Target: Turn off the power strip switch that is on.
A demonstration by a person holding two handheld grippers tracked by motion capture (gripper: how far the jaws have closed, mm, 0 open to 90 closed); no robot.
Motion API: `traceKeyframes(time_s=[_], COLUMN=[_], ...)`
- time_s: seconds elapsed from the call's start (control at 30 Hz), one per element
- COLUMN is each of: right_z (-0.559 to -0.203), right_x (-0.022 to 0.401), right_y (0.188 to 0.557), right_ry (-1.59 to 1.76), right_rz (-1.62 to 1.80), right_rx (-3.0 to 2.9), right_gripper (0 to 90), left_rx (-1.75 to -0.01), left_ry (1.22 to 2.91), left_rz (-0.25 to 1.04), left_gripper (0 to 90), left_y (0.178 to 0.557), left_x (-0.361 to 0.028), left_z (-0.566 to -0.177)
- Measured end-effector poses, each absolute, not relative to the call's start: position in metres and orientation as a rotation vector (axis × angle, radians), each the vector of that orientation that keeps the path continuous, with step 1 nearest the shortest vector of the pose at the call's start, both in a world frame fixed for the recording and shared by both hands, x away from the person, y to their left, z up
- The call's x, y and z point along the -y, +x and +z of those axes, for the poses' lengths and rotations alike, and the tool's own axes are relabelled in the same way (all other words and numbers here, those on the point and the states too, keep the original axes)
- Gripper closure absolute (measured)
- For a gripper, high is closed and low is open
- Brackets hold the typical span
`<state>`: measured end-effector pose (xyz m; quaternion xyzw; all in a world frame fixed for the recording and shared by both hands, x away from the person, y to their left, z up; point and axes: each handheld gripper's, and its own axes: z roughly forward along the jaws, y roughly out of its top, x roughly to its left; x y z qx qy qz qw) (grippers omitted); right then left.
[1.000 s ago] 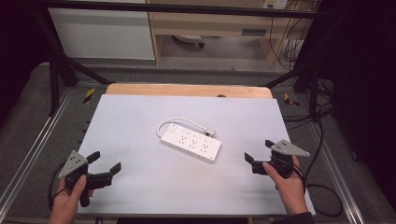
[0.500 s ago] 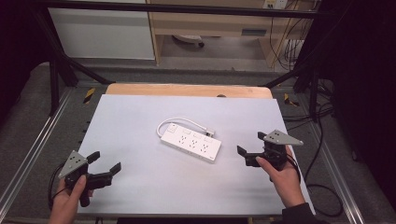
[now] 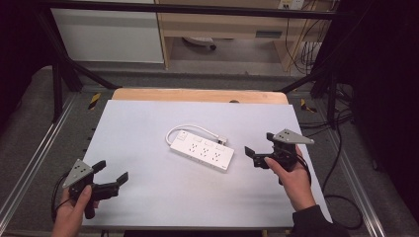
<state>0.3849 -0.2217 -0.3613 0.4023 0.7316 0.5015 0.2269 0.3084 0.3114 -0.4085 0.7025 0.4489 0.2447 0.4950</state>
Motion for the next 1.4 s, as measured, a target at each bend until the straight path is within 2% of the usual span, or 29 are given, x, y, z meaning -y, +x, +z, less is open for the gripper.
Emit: traceKeyframes(time_s=[0.77, 1.1, 1.4], right_z=[-0.346, -0.345, -0.346], right_x=[0.202, 0.193, 0.184], right_y=[0.411, 0.422, 0.43], right_ry=[1.087, 1.097, 1.11], right_rz=[1.391, 1.397, 1.404], right_rx=[-2.016, -2.011, -2.007], right_gripper=[5.4, 9.2, 5.7], left_rx=[-1.086, -1.083, -1.085], left_ry=[1.715, 1.72, 1.72], left_rz=[0.59, 0.588, 0.584], left_gripper=[5.1, 5.2, 5.2], left_y=[0.309, 0.309, 0.309], left_x=[-0.31, -0.31, -0.31], left_z=[-0.409, -0.41, -0.41])
